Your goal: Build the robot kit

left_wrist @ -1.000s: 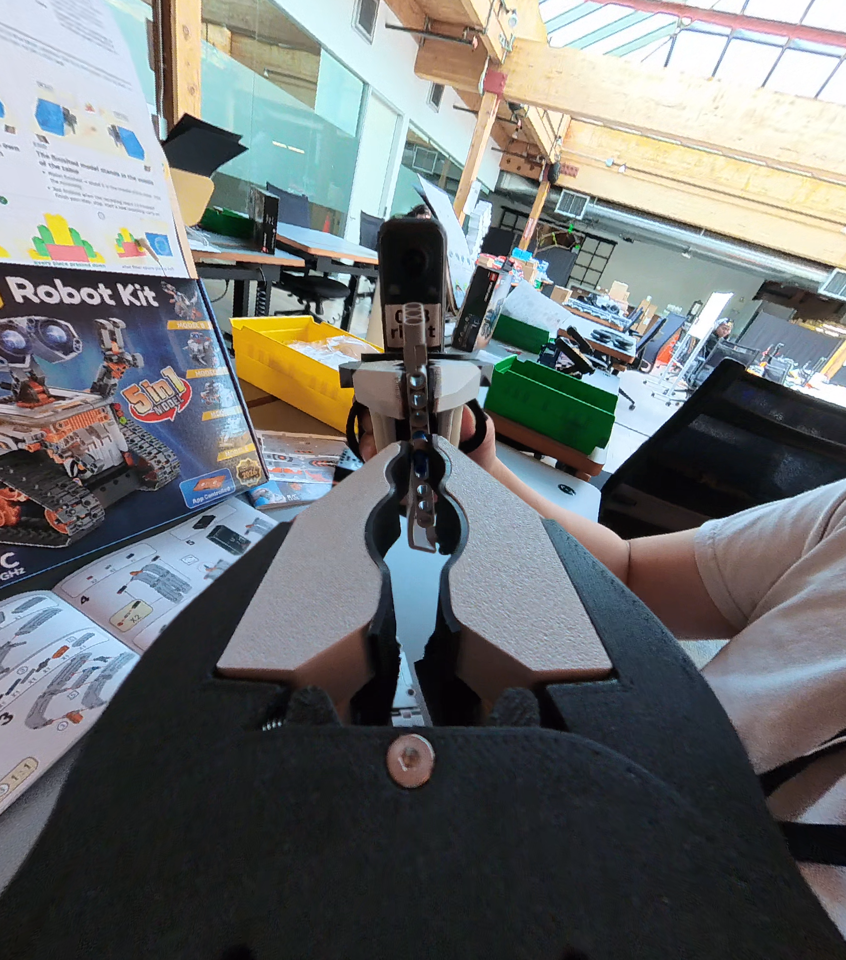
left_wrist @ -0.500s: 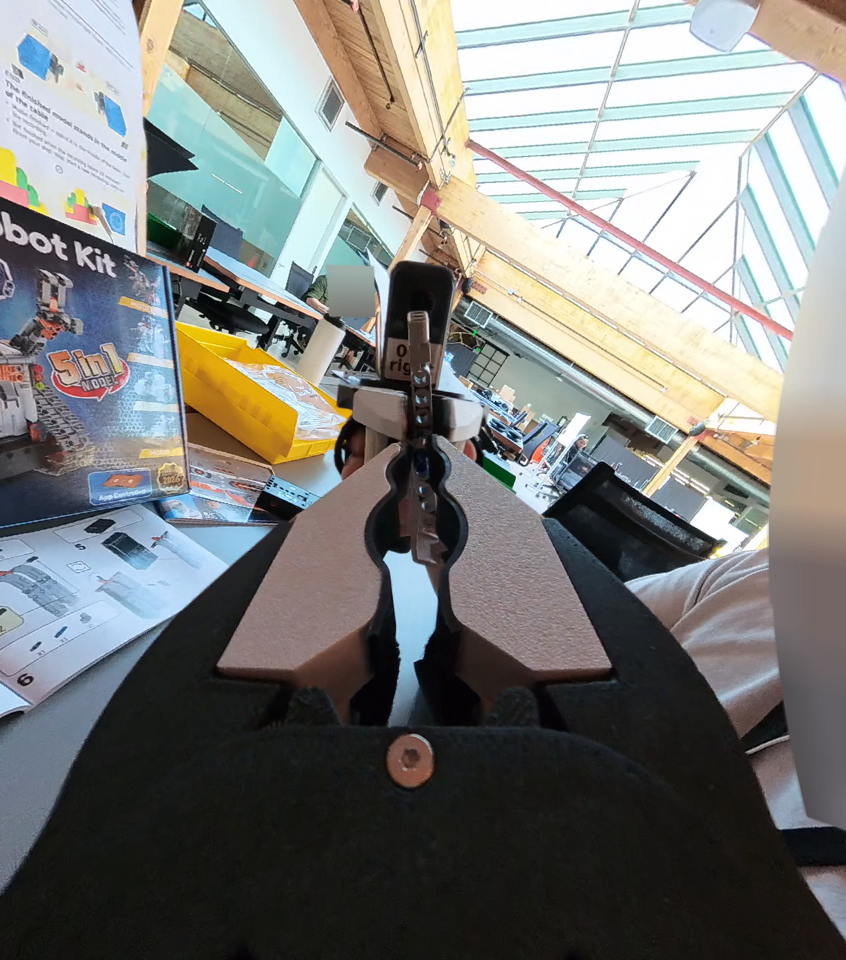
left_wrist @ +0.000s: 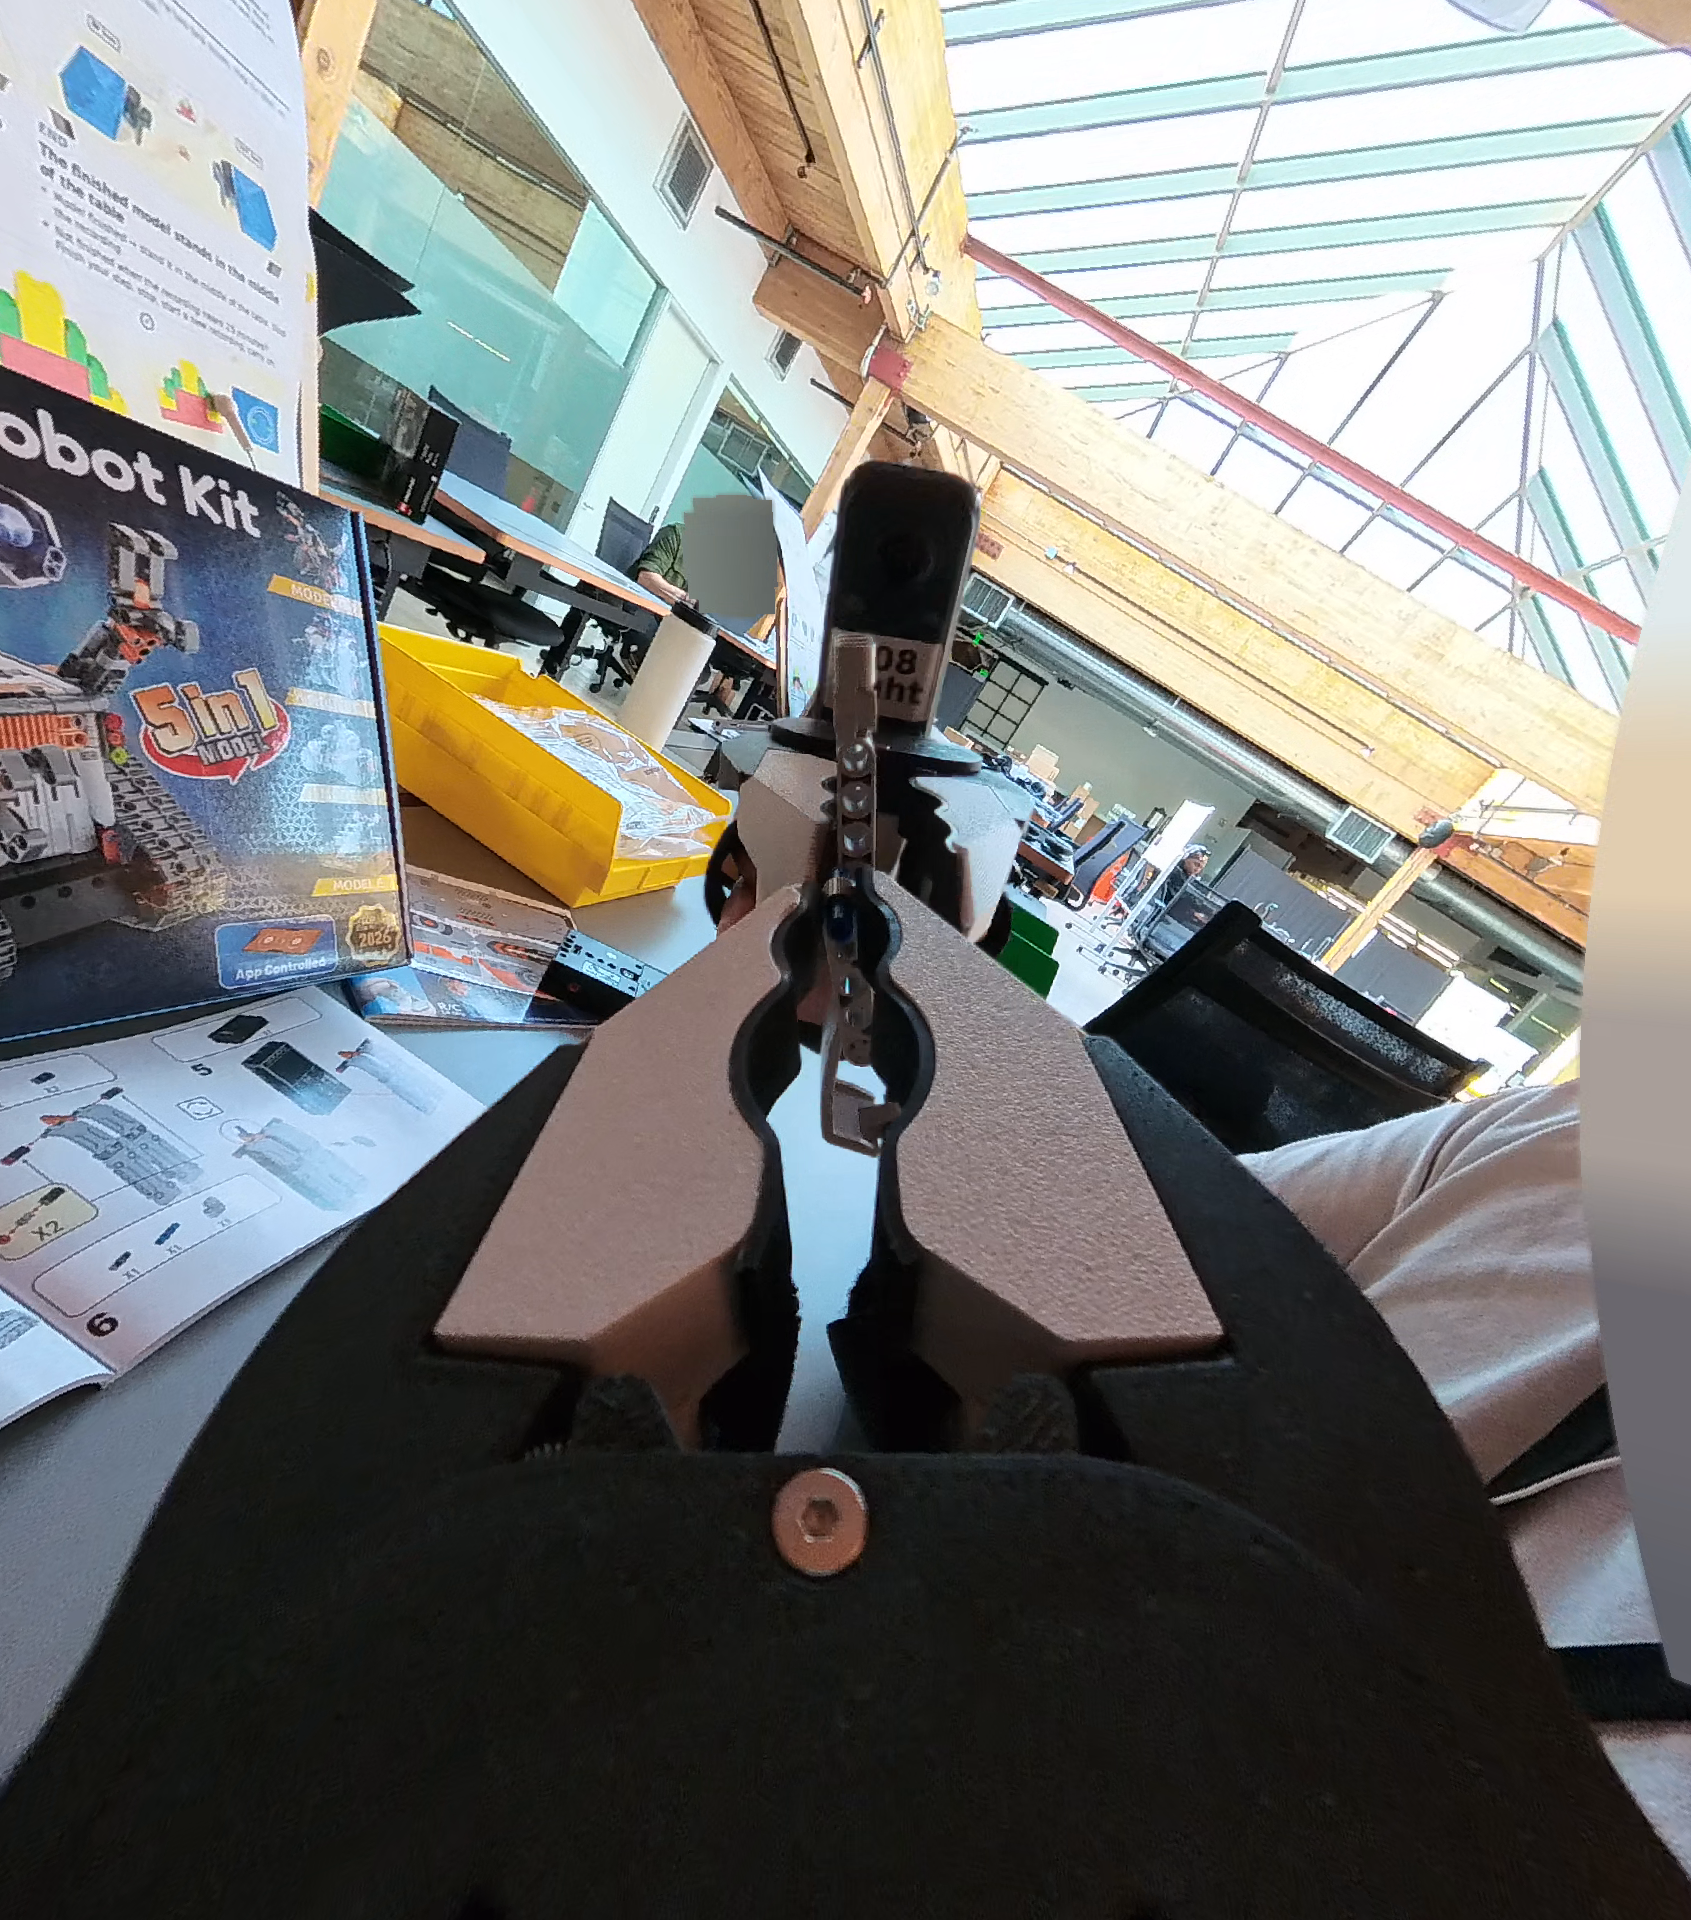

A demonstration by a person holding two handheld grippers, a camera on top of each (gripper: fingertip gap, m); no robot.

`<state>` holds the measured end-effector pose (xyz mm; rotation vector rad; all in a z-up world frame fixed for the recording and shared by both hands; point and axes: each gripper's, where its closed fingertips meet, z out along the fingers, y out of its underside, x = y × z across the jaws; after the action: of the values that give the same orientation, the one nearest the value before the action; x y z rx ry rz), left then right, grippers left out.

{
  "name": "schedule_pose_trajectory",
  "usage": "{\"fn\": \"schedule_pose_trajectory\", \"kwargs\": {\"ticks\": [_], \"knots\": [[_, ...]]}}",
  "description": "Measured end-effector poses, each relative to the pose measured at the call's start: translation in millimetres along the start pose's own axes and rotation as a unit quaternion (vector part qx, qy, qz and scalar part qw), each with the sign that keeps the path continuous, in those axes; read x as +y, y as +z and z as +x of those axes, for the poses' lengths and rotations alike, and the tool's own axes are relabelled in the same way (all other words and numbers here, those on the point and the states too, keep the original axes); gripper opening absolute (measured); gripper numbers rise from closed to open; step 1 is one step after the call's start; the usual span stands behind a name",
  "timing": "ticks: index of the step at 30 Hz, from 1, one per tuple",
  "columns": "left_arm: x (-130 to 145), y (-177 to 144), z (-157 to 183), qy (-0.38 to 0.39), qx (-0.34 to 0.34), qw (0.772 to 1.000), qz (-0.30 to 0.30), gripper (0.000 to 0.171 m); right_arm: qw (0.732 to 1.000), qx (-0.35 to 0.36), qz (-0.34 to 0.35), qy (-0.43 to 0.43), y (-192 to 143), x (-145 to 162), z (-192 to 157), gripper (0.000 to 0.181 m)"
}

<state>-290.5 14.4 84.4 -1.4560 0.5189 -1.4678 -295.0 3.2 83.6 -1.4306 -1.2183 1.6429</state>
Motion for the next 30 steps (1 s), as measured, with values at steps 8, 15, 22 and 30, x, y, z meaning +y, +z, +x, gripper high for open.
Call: {"fn": "schedule_pose_trajectory", "kwargs": {"ticks": [8,15,22,30], "knots": [[7,4,5,0.014,0.000,0.999,-0.028,0.004,0.998,0.015,-0.053,0.007,2,16,2,0.006],[21,9,13,0.036,0.007,0.996,-0.081,0.004,0.996,-0.011,-0.088,0.006,4,30,-7,0.005],[27,11,13,0.042,0.004,0.993,-0.112,0.004,0.996,-0.030,-0.090,-0.003,3,35,-7,0.005],[1,10,5,0.084,-0.052,0.990,-0.101,0.050,0.995,-0.074,0.034,0.059,5,7,5,0.005]]}}
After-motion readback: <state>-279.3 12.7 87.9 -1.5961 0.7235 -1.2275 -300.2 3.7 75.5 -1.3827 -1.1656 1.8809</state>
